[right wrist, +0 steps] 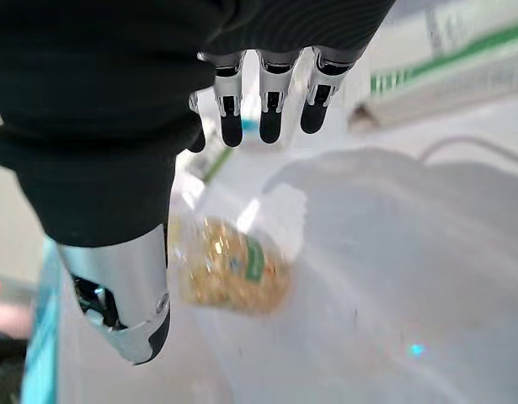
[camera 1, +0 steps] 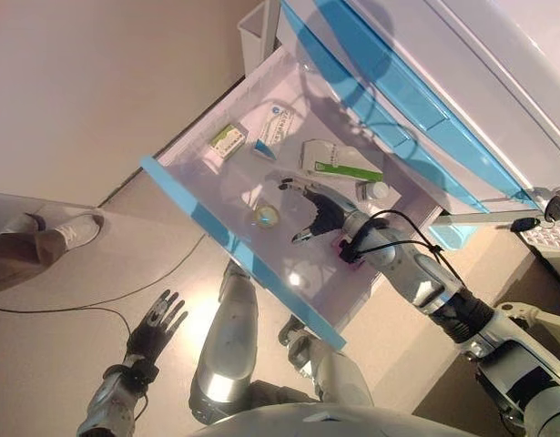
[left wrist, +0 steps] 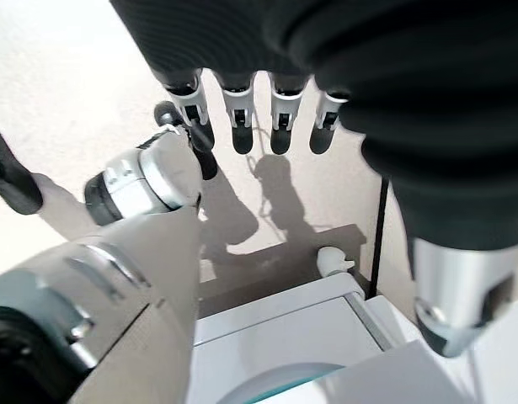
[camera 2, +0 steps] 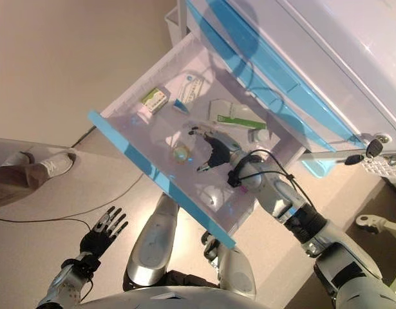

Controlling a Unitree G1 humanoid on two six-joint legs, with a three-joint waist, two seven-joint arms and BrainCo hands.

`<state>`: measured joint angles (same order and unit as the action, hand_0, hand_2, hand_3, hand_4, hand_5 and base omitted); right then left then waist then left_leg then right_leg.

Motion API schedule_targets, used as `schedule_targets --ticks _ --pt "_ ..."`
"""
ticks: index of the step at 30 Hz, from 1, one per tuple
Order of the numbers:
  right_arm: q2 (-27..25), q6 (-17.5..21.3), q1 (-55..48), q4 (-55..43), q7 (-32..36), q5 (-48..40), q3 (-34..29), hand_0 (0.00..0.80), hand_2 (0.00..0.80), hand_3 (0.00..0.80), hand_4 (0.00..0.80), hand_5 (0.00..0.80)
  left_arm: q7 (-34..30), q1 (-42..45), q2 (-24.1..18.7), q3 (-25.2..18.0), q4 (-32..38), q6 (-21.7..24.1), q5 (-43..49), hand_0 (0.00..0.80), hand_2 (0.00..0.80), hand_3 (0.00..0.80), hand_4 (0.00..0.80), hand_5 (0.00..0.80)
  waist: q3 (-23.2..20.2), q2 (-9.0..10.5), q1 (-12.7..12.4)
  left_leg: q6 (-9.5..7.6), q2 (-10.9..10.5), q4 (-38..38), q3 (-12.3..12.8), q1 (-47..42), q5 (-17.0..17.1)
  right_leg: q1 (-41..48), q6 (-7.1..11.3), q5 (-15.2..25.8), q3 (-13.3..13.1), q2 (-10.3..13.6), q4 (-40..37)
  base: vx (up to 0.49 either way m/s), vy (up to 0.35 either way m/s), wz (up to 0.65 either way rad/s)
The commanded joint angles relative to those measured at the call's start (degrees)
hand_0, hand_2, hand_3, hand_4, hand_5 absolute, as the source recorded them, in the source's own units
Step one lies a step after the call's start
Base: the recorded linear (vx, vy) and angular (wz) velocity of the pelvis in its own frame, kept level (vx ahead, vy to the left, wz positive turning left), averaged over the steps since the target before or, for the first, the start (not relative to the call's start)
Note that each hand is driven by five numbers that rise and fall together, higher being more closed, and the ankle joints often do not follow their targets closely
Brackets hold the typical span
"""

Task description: Open the drawer and pick up the medicine

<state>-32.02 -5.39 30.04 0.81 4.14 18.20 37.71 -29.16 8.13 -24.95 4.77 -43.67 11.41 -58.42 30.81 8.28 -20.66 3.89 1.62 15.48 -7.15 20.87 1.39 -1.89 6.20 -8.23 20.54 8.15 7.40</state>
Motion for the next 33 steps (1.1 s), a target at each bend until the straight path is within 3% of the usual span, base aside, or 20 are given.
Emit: schedule_targets --ticks 1,33 --pt "-0.4 1.0 2.8 -1.5 -0.1 2.0 2.2 0.0 0.0 0.0 0.0 0.0 -0.1 2.3 -0.2 1.7 0.7 0.7 2.1 0.0 0.0 0.0 0.0 0.0 -1.0 -1.75 -0.6 -3.74 -3.3 1.3 -1.2 -0.2 -4.4 -3.7 0.56 6.6 -1.5 2.2 2.6 0.013 -0.005 0.11" --pt "5.1 2.1 6.9 3.1 1.0 5.0 7.4 0.0 0.0 0.0 0.0 0.0 0.4 1.1 -0.3 2.2 0.9 0.4 2.4 0.0 0.0 0.0 0.0 0.0 -1.0 -1.79 -2.7 -3.83 -4.1 1.7 -3.6 2.2 -4.3 -5.9 0.92 6.7 -0.3 2.5 3.3 0.002 -0.001 0.01"
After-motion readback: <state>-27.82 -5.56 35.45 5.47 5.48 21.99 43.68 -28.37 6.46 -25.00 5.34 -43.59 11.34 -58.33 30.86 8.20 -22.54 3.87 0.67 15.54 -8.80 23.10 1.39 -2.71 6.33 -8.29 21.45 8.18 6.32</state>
